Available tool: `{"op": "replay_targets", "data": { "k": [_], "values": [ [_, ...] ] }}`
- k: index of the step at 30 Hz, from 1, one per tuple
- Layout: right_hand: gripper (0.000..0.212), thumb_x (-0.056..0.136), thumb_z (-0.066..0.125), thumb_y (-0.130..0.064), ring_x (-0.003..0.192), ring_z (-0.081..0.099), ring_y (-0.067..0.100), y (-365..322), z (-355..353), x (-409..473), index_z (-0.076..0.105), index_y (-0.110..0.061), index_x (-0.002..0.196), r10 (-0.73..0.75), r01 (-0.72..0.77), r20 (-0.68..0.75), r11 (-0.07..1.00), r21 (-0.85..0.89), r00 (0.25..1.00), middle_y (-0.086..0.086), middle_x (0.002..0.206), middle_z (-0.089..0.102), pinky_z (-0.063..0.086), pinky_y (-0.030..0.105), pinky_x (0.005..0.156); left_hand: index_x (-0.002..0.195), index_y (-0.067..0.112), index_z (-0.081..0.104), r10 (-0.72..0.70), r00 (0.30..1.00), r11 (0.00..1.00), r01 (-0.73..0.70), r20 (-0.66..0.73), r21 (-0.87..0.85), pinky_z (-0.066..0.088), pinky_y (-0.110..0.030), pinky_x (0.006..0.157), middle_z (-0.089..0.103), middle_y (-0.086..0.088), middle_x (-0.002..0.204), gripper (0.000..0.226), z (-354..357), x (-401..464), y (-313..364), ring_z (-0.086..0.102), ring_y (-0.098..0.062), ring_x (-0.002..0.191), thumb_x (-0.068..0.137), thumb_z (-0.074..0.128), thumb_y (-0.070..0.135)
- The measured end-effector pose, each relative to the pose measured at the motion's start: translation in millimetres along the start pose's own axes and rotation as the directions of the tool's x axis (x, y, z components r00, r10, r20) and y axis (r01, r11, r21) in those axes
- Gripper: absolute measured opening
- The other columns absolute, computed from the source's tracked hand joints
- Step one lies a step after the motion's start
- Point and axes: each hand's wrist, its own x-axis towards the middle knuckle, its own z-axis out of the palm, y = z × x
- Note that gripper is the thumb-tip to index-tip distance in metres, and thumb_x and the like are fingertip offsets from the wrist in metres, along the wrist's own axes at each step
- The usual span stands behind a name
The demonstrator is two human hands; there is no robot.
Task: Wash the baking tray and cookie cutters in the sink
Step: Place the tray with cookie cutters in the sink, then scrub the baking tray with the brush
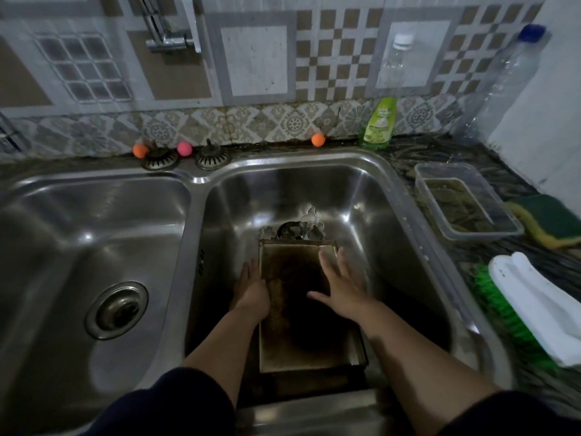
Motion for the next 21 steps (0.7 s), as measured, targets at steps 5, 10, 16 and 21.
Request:
{"op": "replay_targets", "data": {
  "k": [5, 10, 16, 21],
  "values": [
    [0.095, 0.089, 0.054, -0.054, 0.144, -0.019, 0.033, -2.7, 1.6, 3.6, -0.022, -0.041, 0.146, -0.018, 0.018, 0.034, 1.000, -0.010, 0.999, 0.002, 0.148, -0.043, 0.006, 0.058, 0.114, 0.153, 0.012, 0.009, 0.093, 0.991, 0.989, -0.103, -0.092, -0.106, 0.030, -0.036, 0.113, 0.027, -0.014, 0.154, 0.053, -5.1, -12.5, 9.5, 0.035, -0.029, 0.138, 0.103, 0.028, 0.014],
    [0.089, 0.089, 0.051, -0.056, 0.145, -0.019, 0.031, -1.3, -4.8, 2.5, -0.014, -0.044, 0.148, -0.029, 0.029, 0.046, 1.000, 0.008, 0.999, 0.001, 0.152, -0.037, 0.007, 0.056, 0.116, 0.152, 0.032, 0.003, 0.124, 0.982, 0.967, -0.151, -0.139, -0.205, 0.049, -0.028, 0.070, 0.062, 0.000, 0.099, 0.053, -14.1, -29.4, 21.2, 0.062, -0.012, 0.081, 0.103, 0.025, 0.030],
    [0.077, 0.093, 0.047, -0.053, 0.147, -0.004, 0.031, -5.1, -16.3, -11.9, -0.003, -0.044, 0.150, -0.051, 0.048, 0.086, 0.998, 0.039, 0.995, 0.002, 0.155, -0.030, 0.012, 0.049, 0.117, 0.151, 0.038, 0.009, 0.202, 0.961, 0.822, -0.272, -0.191, -0.500, 0.045, -0.028, 0.094, 0.054, 0.003, 0.126, 0.056, -17.1, -44.3, 34.8, 0.055, -0.005, 0.103, 0.103, 0.033, 0.022],
    [0.074, 0.093, 0.047, -0.054, 0.146, -0.015, 0.027, -8.3, -40.0, -39.4, 0.000, -0.045, 0.150, -0.076, 0.075, 0.014, 0.996, 0.051, 0.997, -0.002, 0.156, -0.028, 0.009, 0.051, 0.118, 0.148, 0.042, 0.022, 0.279, 0.916, 0.727, -0.397, -0.288, -0.560, 0.039, -0.037, 0.109, 0.046, 0.009, 0.143, 0.053, -22.7, -53.6, 37.8, 0.047, -0.006, 0.127, 0.102, 0.035, 0.019]
  ]
}}
